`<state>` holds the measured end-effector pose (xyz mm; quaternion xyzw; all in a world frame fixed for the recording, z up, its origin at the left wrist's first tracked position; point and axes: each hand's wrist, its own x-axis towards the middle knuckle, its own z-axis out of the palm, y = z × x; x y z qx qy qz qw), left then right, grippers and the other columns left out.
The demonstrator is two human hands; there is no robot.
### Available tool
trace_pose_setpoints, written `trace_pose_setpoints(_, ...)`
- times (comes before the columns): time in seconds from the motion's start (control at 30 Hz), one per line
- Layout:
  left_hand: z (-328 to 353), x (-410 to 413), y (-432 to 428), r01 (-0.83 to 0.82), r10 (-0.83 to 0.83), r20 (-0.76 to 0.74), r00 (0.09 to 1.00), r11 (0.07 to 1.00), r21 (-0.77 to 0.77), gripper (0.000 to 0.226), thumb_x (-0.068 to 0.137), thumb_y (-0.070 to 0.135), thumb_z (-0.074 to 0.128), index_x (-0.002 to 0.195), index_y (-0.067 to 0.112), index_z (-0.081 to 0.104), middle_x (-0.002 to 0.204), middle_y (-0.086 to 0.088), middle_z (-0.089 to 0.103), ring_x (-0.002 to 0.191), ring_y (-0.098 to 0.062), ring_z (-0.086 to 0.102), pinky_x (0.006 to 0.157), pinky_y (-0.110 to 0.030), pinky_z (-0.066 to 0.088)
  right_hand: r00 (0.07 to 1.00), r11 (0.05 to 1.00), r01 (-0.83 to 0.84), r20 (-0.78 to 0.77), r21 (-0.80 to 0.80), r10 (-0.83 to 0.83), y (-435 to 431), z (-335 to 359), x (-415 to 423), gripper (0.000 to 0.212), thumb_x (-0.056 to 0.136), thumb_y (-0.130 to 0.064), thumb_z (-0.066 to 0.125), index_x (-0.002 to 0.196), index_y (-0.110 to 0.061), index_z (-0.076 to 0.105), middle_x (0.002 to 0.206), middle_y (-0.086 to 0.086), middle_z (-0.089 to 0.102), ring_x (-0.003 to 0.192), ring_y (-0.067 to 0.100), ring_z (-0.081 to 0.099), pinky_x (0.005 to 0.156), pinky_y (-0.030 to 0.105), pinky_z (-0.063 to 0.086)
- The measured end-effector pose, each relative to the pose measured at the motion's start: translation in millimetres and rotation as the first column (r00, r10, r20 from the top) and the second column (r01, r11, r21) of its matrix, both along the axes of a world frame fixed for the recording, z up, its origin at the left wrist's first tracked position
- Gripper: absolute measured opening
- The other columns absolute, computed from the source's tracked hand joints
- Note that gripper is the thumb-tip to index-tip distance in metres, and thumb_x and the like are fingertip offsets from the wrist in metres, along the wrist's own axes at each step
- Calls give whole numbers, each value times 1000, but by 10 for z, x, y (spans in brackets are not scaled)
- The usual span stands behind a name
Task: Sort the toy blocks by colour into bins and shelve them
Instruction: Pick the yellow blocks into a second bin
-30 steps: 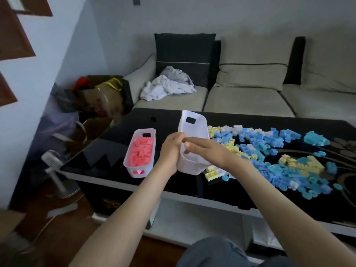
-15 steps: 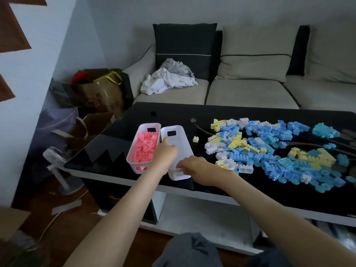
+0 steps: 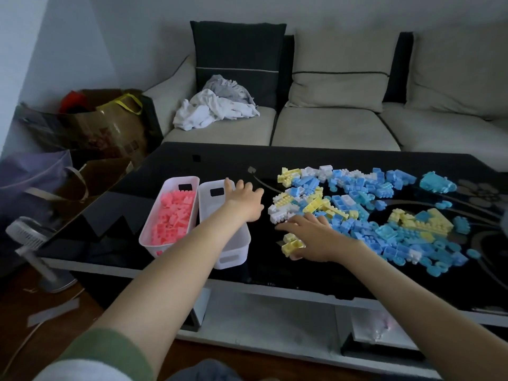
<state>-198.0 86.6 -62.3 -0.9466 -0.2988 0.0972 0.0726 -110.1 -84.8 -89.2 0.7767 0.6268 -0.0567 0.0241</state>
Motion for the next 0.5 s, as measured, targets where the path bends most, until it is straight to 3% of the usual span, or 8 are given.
trace_pose_setpoints(0.1, -40, 149, 123, -26, 21, -87, 996, 998, -58, 50, 99, 25, 37, 148, 23, 26, 147, -10, 37, 140, -32, 26, 111, -62, -2, 989, 991, -121, 92, 47, 117, 81, -10, 27, 45, 90, -39, 55, 133, -35, 42, 136, -8, 39, 126, 18, 29, 104, 39, 23)
trace_pose_setpoints(0.2, -106, 260, 140, -33, 24, -115, 993, 996, -85, 44, 93, 9, 40, 136, 20, 42, 119, -6, 59, 118, -28, 50, 111, -57, 7, 981, 985, -164, 110, 50, 158, 161, -35, 79, 36, 92, -35, 52, 128, -28, 49, 129, -5, 45, 122, 17, 34, 102, 37, 26)
trace_pose_setpoints(0.27, -121, 321, 146, -31, 21, -116, 993, 996, -84, 41, 90, 3, 40, 127, 17, 50, 105, -5, 61, 103, -26, 54, 105, -49, 18, 986, 988, -153, 69, 32, 151, 220, -37, 140, 35, 92, -35, 53, 125, -26, 51, 127, -3, 46, 121, 17, 36, 101, 36, 28)
trace_pose_setpoints(0.37, -120, 372, 155, -24, 18, -85, 996, 998, -66, 40, 85, -3, 41, 121, 12, 52, 86, -3, 55, 89, -25, 51, 98, -44, 22, 993, 993, -117, -3, 13, 117, 284, -17, 200, 30, 90, -36, 54, 118, -24, 53, 121, -1, 50, 119, 17, 41, 98, 36, 30)
trace_pose_setpoints(0.43, -143, 403, 198, -45, 44, -10, 999, 996, -74, 41, 87, -2, 43, 125, 10, 48, 88, -3, 57, 91, -25, 55, 95, -42, 25, 994, 995, -93, -53, 18, 94, 334, -26, 235, 26, 90, -35, 53, 113, -23, 55, 115, 0, 52, 115, 17, 44, 97, 35, 31)
trace_pose_setpoints(0.5, -166, 408, 253, -54, 57, 108, 993, 998, -27, 38, 89, 4, 46, 126, 10, 46, 102, -5, 60, 102, -26, 56, 96, -41, 26, 991, 997, -67, -115, 43, 71, 369, -31, 258, 23, 90, -31, 52, 111, -23, 55, 112, 0, 51, 112, 18, 46, 94, 33, 31)
